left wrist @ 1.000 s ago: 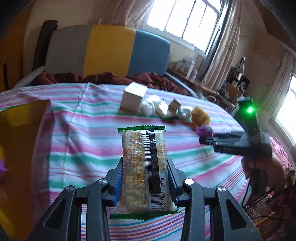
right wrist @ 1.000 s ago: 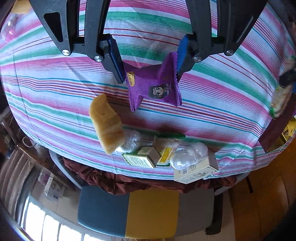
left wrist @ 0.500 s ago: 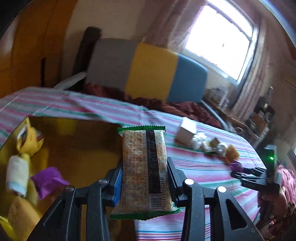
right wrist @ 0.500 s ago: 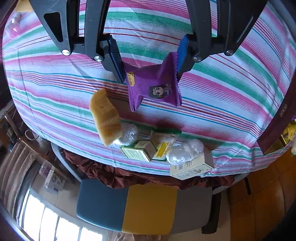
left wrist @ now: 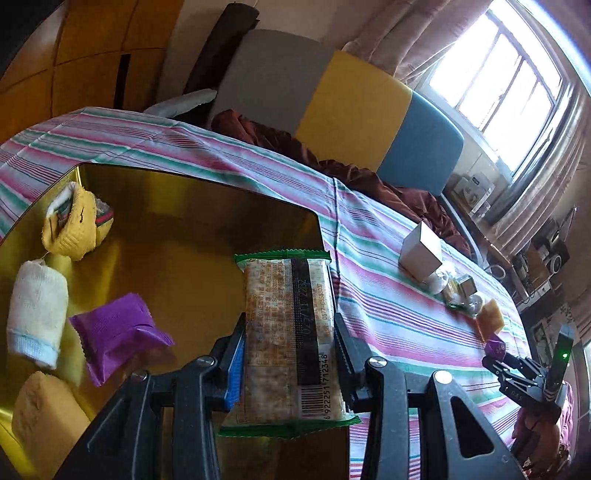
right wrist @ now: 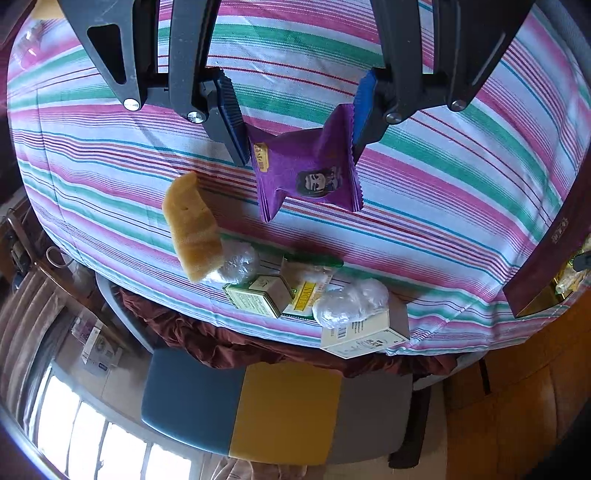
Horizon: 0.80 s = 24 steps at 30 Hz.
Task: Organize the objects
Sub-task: 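Carry the purple packet in the right tool while the left tool carries the cracker packet to the tray, then open the left tool over the tray while the right tool drops the purple packet in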
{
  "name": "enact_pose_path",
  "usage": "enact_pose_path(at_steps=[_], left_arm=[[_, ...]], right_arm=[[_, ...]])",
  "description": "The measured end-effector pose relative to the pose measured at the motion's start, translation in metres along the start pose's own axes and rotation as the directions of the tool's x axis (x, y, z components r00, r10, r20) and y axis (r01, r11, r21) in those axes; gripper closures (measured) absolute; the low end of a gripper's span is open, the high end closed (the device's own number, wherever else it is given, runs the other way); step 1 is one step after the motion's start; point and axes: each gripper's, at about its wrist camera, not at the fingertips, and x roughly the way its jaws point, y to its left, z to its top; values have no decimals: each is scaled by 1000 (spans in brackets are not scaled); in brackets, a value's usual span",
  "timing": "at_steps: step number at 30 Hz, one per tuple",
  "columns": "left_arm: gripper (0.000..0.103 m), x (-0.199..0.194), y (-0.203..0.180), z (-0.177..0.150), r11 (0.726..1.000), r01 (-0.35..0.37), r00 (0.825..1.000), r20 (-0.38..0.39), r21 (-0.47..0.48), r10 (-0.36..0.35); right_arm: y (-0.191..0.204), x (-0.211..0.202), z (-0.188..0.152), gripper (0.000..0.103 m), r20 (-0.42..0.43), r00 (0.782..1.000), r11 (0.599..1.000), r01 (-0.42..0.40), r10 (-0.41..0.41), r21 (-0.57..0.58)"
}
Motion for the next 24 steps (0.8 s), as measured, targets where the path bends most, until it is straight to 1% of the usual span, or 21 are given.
enact_pose_path(at_steps=[3, 5, 9, 13, 16, 17, 19, 20, 23, 24], left_arm=[[62, -1, -1, 0, 1000, -4, 1000, 2, 14, 4], [62, -1, -2, 0, 1000, -1, 1000, -1, 25, 1], [62, -1, 1, 2, 999, -18, 1000, -10, 37, 18], [62, 3, 12, 5, 1000, -22, 999, -38, 4, 22], [59, 7, 22, 5, 997, -64, 996, -64, -37, 62], [59, 7, 25, 4, 997, -64, 996, -67, -52, 60], [55, 2, 30, 4, 996, -40, 998, -51, -79, 36], [55, 0, 32, 5, 996, -27, 999, -42, -85, 24], [55, -12, 35, 5, 997, 5, 1000, -14, -74, -6], [55, -15, 36, 5, 998, 3, 1000, -4, -68, -3]], right_arm=[[2, -2, 0, 51, 6, 1000, 1000, -8, 8, 3], [3, -4, 1, 51, 13, 999, 999, -30, 30, 17], [23, -17, 3, 51, 63, 995, 997, -79, 79, 6], [54, -27, -1, 51, 82, 983, 986, -165, 163, 19], [78, -28, -5, 51, 72, 978, 981, -196, 196, -2], [85, -28, -7, 51, 69, 977, 980, -201, 201, -10], [98, -30, -9, 51, 66, 972, 974, -225, 225, -11], [103, -31, -8, 51, 63, 969, 971, -241, 240, -7], [115, -34, -5, 51, 62, 960, 962, -273, 273, -3], [121, -37, -2, 51, 67, 958, 960, -280, 280, -6]])
